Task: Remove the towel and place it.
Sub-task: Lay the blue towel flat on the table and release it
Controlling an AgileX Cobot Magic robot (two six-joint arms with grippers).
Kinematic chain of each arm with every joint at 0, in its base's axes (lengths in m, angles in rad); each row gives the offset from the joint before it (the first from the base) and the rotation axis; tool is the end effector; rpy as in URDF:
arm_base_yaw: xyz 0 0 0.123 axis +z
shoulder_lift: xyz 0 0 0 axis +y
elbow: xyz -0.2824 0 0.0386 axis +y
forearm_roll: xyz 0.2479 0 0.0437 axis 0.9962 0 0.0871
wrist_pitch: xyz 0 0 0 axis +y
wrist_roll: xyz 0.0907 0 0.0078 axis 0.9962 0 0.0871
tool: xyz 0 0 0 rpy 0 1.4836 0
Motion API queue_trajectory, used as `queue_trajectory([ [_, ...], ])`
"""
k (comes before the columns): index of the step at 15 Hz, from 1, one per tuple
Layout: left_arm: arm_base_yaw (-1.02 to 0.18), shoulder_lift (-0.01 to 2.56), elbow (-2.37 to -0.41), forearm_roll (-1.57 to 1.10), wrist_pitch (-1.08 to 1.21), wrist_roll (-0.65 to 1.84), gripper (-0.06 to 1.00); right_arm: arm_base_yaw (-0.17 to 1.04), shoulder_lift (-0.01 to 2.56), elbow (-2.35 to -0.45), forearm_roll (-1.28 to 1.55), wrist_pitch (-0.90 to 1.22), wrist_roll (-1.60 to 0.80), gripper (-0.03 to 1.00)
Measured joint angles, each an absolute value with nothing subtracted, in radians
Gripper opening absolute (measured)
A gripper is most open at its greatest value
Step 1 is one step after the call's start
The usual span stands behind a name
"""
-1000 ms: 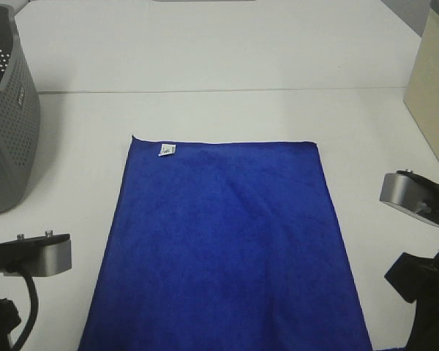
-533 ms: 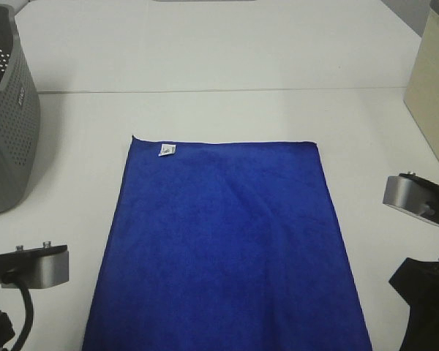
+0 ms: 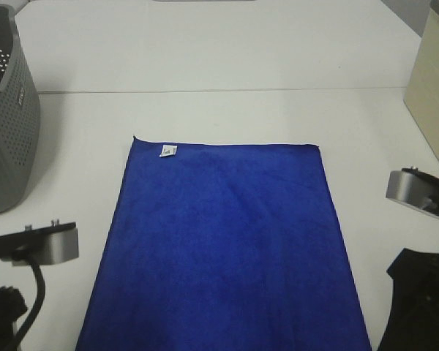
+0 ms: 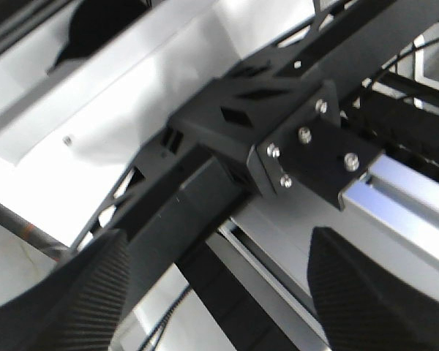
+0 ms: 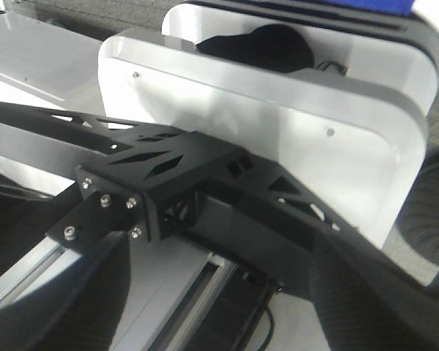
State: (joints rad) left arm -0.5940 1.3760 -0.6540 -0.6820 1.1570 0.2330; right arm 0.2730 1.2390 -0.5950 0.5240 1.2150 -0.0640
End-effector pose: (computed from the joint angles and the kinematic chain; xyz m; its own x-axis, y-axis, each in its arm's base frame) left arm 0.1273 -0.1494 0.2027 -0.8529 0.4948 0.1666 0.3306 0.7588 -0.5612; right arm 0.1394 0.0834 0.2092 -0.9662 -0.1474 0.2117 -0.0407 0.8975 0.4392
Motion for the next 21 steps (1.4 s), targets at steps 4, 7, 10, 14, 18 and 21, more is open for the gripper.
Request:
queue_trajectory([
  [4, -0.594, 1.378, -0.845, -0.461, 1.145, 0.121, 0.64, 0.273, 1.249, -0.808, 0.345, 1.212, -0.061, 0.68],
  [7, -0.56, 1.379, -0.934, -0.291, 1.117, 0.038, 0.64, 0.25, 1.322, -0.928, 0.322, 1.214, -0.058, 0.68],
  [10, -0.377, 1.416, -1.007, -0.279, 1.067, 0.057, 0.64, 0.056, 1.416, -1.006, 0.445, 1.215, -0.178, 0.68],
  [14, -0.183, 1.572, -1.14, -0.387, 1.037, 0.194, 0.64, -0.138, 1.586, -1.164, 0.625, 1.215, -0.322, 0.68],
  [18, -0.14, 1.745, -1.29, -0.543, 1.033, 0.285, 0.64, -0.158, 1.722, -1.355, 0.653, 1.21, -0.363, 0.68],
  [21, -0.14, 1.867, -1.408, -0.627, 1.035, 0.323, 0.64, -0.158, 1.724, -1.38, 0.667, 1.212, -0.361, 0.68],
])
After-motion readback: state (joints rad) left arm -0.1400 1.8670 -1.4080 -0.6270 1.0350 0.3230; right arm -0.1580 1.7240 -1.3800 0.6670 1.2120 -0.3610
